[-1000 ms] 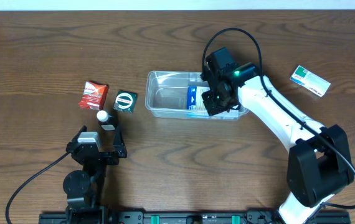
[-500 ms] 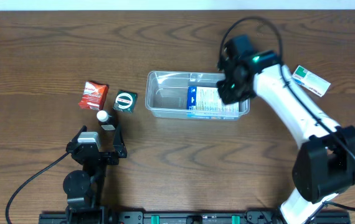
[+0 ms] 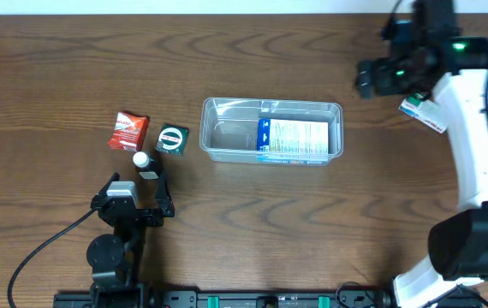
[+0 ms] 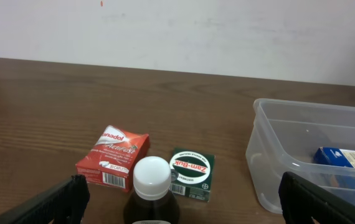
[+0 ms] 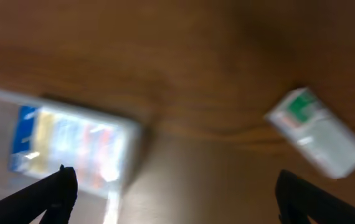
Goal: Pack container
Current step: 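Withdraw right gripper toward the white-green Panadol box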
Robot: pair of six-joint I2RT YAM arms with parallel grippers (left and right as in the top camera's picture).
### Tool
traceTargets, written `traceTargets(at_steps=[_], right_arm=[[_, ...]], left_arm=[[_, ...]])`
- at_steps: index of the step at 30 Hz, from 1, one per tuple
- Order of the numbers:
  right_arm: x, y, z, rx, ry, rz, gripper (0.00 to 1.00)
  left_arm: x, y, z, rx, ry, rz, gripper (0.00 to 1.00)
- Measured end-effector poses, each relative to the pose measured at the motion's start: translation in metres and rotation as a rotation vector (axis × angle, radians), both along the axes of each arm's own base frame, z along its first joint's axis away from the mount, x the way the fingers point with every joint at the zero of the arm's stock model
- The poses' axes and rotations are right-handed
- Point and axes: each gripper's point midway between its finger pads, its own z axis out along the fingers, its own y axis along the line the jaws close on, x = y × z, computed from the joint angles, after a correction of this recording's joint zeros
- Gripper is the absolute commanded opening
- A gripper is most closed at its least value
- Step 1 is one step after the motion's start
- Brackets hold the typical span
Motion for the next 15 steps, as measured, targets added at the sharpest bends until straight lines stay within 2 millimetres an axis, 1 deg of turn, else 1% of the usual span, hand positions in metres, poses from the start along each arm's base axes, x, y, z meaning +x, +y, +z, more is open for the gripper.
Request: traceTargets(at_steps=[3,5,6,8,10,13,15], right_arm=[[0.016,-0.033,0.007,-0.057,-0.08,0.017,0.99],[0.024,-0.051,0.01,-0.1,-0.123,0.038,0.99],[0.027,-0.058,0.008,-0.123,-0.136,0.056,0.99],[0.032,-0.067,0.001,-0.162,-0.15,0.098,0.99],[0.034,-0.075,-0.014,-0.205,-0.143,0.154,0.99],[0.035,-0.088,-0.046,-0.252,-0.114,0.217,0.99],[0.032,-0.099,-0.066,-0.271,-0.089,0.236,0.99]], left_arm=[[0.0,0.0,0.0,0.0,0.0,0.0,0.98],[0.0,0.0,0.0,0.0,0.0,0.0,0.98],[0.0,0.0,0.0,0.0,0.0,0.0,0.98],[0.0,0.0,0.0,0.0,0.0,0.0,0.98],[0.0,0.0,0.0,0.0,0.0,0.0,0.98],[0.0,0.0,0.0,0.0,0.0,0.0,0.98],[0.0,0.0,0.0,0.0,0.0,0.0,0.98]])
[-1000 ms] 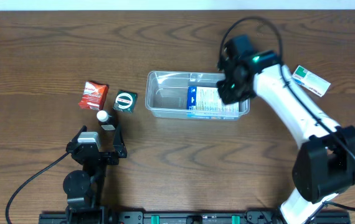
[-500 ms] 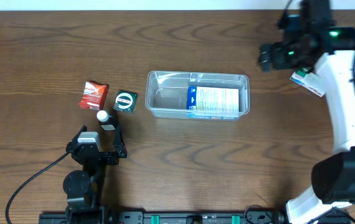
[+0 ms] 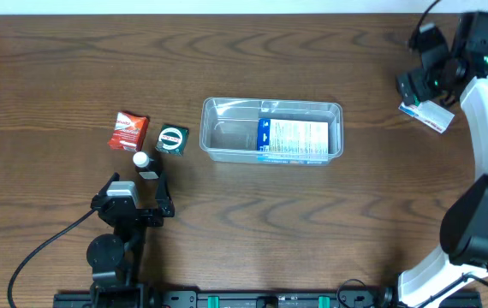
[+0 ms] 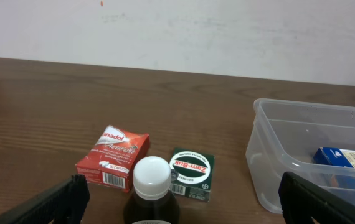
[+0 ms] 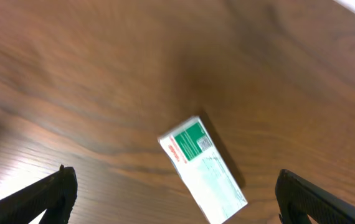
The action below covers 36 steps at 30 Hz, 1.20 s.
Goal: Pack container
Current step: 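Withdraw right gripper toward the white-green Panadol box, then grasp the white-green Panadol box with right gripper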
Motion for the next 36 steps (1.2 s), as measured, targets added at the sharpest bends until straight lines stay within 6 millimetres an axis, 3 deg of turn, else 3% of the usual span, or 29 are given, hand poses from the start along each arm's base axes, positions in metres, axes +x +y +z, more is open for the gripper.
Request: traceTargets(at_steps=[5,13,28,36], right_arm=[[-0.022,-0.029,-0.049,-0.026,0.106,0.012,0.98],[-0.043,-0.074,-0.088,-0.022,0.192,-0.026,0.98],[-0.018,-0.076,-0.113,-0.029,0.12,0.101,0.99],[-0.008,-0.075,-0.115,-0.034,0.082,0.129,0.99]], left_arm=[[0.0,0.0,0.0,0.0,0.0,0.0,0.98],[0.0,0.0,0.0,0.0,0.0,0.0,0.98],[0.0,0.0,0.0,0.0,0.0,0.0,0.98],[0.0,0.0,0.0,0.0,0.0,0.0,0.98]])
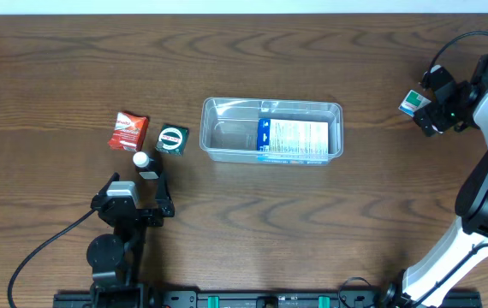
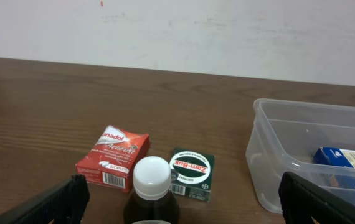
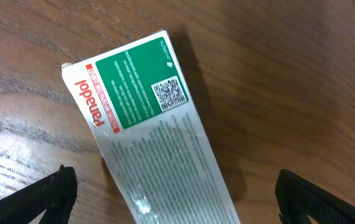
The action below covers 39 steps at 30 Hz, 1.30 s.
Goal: Pack container
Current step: 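Grasp the white-green Panadol box with right gripper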
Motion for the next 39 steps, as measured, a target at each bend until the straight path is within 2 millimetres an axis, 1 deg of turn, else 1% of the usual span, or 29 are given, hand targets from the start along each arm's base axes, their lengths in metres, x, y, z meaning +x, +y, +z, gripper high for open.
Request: traceTargets(at_steps=[4,10,15,18,21,22,27,32,36,39], right_arm=[[0.001,0.002,-0.002,0.006,0.001,0.005,0.96],[-0.003,0.004,-0.006,0.024,0.022,-0.01,0.83],[-0.009,0.007,-0.008,0.044,0.049,-0.022,0.78],[-0.011,0.008,-0.01,0.05,0.055,-0.03,0.73],[-0.012,0.009,-0.011,0.062,0.063,-0.047,0.65],[-0.013,0.009,-0.013,0.07,0.069,-0.057,0.64],[-0.014,0.01,-0.016,0.098,0.081,-0.11,0.64],[-0.008,0.007,-0.015,0.116,0.056,-0.169,0.63],[-0.003,0.007,-0.013,0.146,0.039,-0.243,0.73],[-0.001,0.009,-0.013,0.171,0.034,-0.287,0.74]], left_arm=[[0.0,0.0,0.0,0.0,0.0,0.0,0.98],[0.0,0.0,0.0,0.0,0.0,0.0,0.98],[0.0,0.0,0.0,0.0,0.0,0.0,0.98],[0.0,0.0,0.0,0.0,0.0,0.0,0.98],[0.0,0.0,0.0,0.0,0.0,0.0,0.98],[0.0,0.0,0.0,0.0,0.0,0.0,0.98],[0.0,0.0,0.0,0.0,0.0,0.0,0.98],[0.0,0.0,0.0,0.0,0.0,0.0,0.98],[0.0,0.0,0.0,0.0,0.0,0.0,0.98],[0.0,0.0,0.0,0.0,0.0,0.0,0.98]])
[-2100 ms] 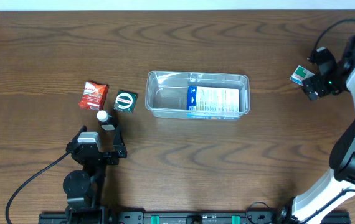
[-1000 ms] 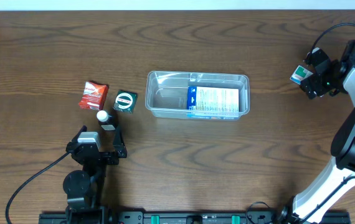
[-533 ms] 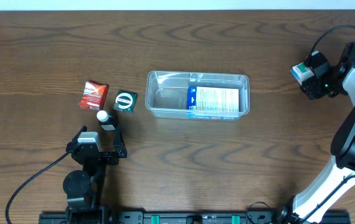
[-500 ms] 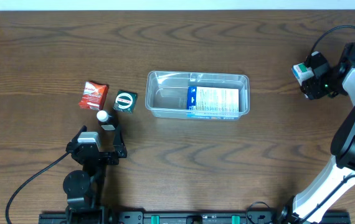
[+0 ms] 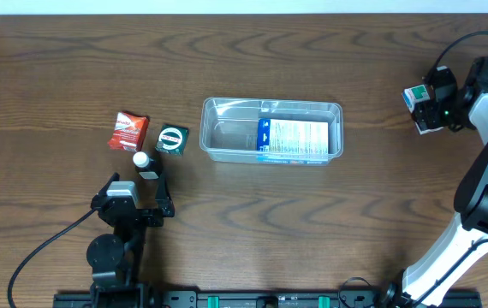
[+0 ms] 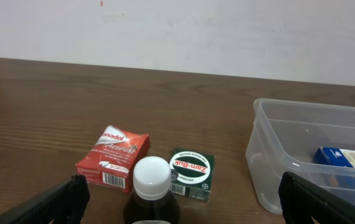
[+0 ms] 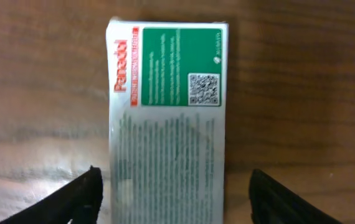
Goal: Pack container
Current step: 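Grasp the white-green Panadol box with right gripper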
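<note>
A clear plastic container [image 5: 227,137] stands mid-table with a blue-and-white box [image 5: 294,139] in its right half. At the far right a green-and-white Panadol box [image 7: 168,118] lies flat. My right gripper [image 7: 174,196] is open low over it, one finger on each long side, with small gaps left. To the left are a red Panadol box [image 5: 129,131], a green Zam-Buk box [image 5: 172,139] and a dark white-capped bottle [image 6: 152,193]. My left gripper [image 6: 180,202] rests open, the bottle standing between its fingers.
The container's near wall [image 6: 271,155] shows at the right of the left wrist view. A black cable [image 5: 47,244] runs from the left arm's base across the front left of the table. A pale wall stands behind the table's far edge.
My right gripper has turned, so the green-and-white box now lies square between its fingers instead of skewed. Its jaws stand narrower. The left arm and the other items are unchanged.
My right gripper was first high between the container and the far-right box. Then it was nearer that box, then low over it with the box skewed in view. Now it straddles the box squarely. The left gripper stayed open around the bottle throughout.
</note>
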Robot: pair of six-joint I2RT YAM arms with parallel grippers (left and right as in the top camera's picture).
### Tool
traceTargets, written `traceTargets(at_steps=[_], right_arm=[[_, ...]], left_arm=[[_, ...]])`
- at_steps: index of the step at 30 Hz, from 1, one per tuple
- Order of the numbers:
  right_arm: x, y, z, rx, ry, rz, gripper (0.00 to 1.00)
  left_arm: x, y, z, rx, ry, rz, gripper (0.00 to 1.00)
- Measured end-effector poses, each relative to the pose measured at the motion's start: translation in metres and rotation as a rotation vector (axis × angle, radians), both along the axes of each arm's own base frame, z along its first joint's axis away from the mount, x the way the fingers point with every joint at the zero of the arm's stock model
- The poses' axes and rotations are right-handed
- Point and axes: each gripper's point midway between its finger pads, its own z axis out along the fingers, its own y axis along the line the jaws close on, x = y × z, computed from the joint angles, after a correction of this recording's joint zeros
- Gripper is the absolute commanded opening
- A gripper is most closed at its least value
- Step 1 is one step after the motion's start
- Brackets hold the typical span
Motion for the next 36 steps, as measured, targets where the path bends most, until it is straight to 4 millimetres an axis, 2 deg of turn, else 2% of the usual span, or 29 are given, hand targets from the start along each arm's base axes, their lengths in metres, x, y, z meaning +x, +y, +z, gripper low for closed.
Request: traceTargets(at_steps=[2,6,15,29,34,36], right_arm=[[0.0,0.002,0.0,0.014,0.002,-0.023,0.69],[0.0,0.006,-0.001,0.04,0.01,-0.054,0.52],[-0.008,0.012,-0.004,0.083,0.047,-0.08,0.37],[-0.015,0.019,0.001,0.137,0.076,-0.129,0.34],[-0.012,0.025,0.033,0.16,0.016,-0.121,0.34],[-0.01,0.028,0.06,0.159,-0.041,-0.11,0.34]], left_arm=[[0.0,0.0,0.0,0.0,0.0,0.0,0.98],[0.0,0.0,0.0,0.0,0.0,0.0,0.98],[0.0,0.0,0.0,0.0,0.0,0.0,0.98],[0.0,0.0,0.0,0.0,0.0,0.0,0.98],[0.0,0.0,0.0,0.0,0.0,0.0,0.98],[0.0,0.0,0.0,0.0,0.0,0.0,0.98]])
